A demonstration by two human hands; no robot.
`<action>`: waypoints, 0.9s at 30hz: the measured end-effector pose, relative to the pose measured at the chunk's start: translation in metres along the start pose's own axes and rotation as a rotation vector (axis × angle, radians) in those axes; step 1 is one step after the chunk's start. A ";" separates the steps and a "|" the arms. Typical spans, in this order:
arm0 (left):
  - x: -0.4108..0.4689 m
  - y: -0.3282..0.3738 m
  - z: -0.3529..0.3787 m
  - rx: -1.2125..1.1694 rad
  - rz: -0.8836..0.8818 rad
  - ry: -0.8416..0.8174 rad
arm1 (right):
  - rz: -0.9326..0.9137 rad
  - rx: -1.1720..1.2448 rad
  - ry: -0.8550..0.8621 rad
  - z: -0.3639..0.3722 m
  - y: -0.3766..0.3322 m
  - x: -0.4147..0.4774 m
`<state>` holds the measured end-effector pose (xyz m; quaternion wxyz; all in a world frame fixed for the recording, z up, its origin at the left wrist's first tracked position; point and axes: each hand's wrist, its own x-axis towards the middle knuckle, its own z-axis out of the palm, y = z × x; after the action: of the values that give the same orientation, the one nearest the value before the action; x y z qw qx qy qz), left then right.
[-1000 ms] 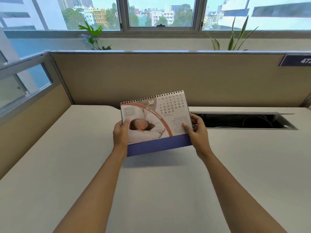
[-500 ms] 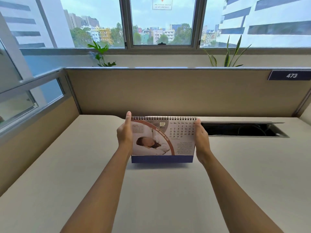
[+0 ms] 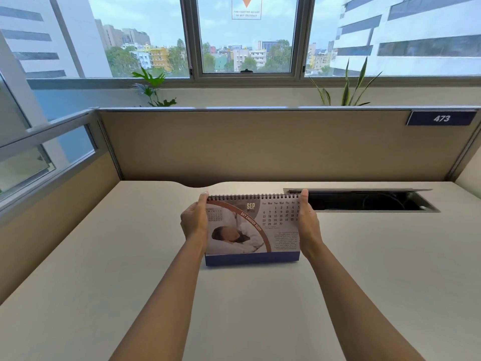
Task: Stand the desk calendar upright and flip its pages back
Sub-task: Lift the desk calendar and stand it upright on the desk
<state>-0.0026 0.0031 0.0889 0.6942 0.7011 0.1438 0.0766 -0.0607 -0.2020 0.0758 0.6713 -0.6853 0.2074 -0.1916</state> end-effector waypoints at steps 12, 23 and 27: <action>0.003 -0.009 -0.010 0.229 0.194 0.014 | -0.105 -0.059 0.124 -0.003 0.014 -0.004; -0.003 0.000 -0.020 0.232 0.468 0.105 | -0.199 -0.191 0.269 -0.025 -0.004 0.010; -0.005 0.004 -0.017 0.216 0.486 0.090 | 0.009 -0.424 0.096 -0.031 -0.024 0.021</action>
<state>-0.0121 0.0178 0.0941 0.5696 0.7809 0.0093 0.2561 -0.0591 -0.2390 0.1002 0.5024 -0.8003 0.2777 -0.1731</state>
